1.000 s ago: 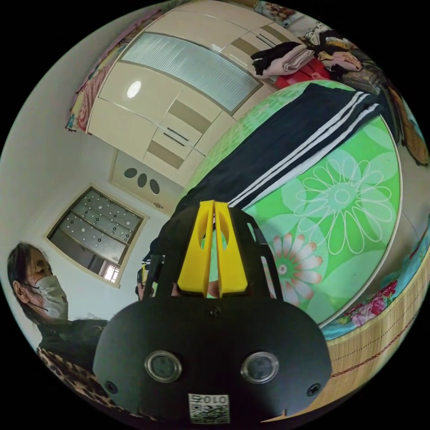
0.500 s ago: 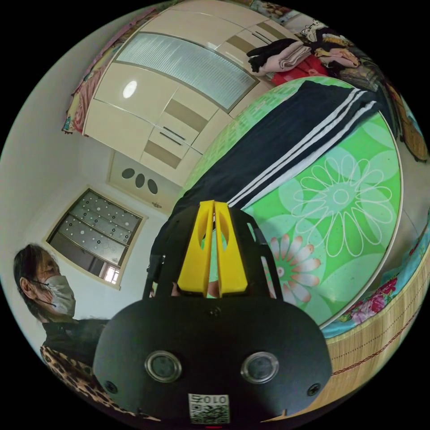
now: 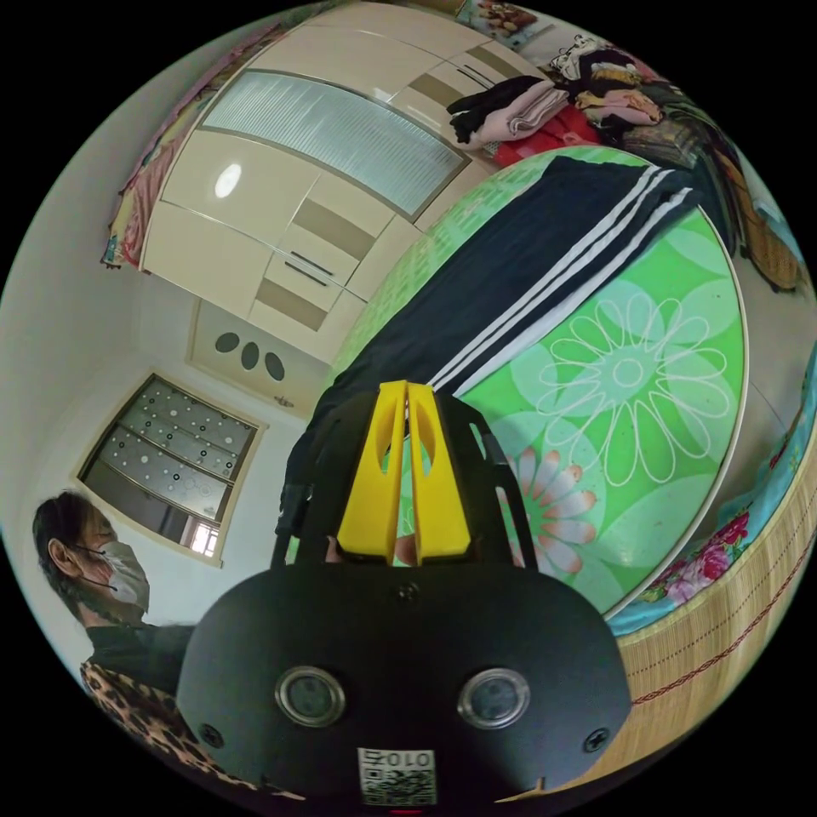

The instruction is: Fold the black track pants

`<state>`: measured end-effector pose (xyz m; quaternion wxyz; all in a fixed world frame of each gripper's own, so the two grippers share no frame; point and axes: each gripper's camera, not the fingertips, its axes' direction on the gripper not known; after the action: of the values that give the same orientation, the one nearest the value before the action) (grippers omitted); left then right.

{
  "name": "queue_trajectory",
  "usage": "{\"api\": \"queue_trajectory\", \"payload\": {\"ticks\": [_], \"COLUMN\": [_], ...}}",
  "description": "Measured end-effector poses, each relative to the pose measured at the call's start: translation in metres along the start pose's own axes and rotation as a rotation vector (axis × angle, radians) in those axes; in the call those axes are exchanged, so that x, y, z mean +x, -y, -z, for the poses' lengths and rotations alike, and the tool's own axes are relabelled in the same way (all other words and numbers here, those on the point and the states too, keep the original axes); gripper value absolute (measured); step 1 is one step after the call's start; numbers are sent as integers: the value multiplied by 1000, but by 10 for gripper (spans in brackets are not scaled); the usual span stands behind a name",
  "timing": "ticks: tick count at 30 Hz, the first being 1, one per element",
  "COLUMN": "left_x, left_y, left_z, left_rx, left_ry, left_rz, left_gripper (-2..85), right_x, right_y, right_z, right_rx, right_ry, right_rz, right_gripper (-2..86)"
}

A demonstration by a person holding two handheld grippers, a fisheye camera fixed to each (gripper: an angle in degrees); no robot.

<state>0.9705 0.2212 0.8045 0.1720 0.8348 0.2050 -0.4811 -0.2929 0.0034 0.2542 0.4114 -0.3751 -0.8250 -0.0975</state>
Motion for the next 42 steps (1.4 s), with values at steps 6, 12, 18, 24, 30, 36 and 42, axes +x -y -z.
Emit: {"api": "queue_trajectory", "payload": {"ticks": [6,12,18,24,30,36,42], "left_x": [48,24,7,-24,-27,-29,-31], "left_y": [-21,-22,-19,-33,-25,-39,-49], "left_z": [-85,-118,-124,-121,-152,-161,-177], "left_rx": [-287,-246,-204,-131,-151,-87,-73], "left_ry": [227,180,215,197,209,206,162], "left_rz": [46,160,259,408,388,449,455], "left_gripper": [39,51,54,53,53,52,52], "right_x": [-3,-4,-5,-7,-8,-11,-15], "right_y": [-8,-18,-28,-39,-50,-63,-75], "right_z": [-3,-6,-8,-8,-10,-8,-7], "right_rx": [11,11,16,25,15,24,18], "right_ry": [1,5,7,10,14,24,32], "right_rz": [4,2,2,4,4,13,20], "right_gripper": [25,26,25,24,25,25,26]}}
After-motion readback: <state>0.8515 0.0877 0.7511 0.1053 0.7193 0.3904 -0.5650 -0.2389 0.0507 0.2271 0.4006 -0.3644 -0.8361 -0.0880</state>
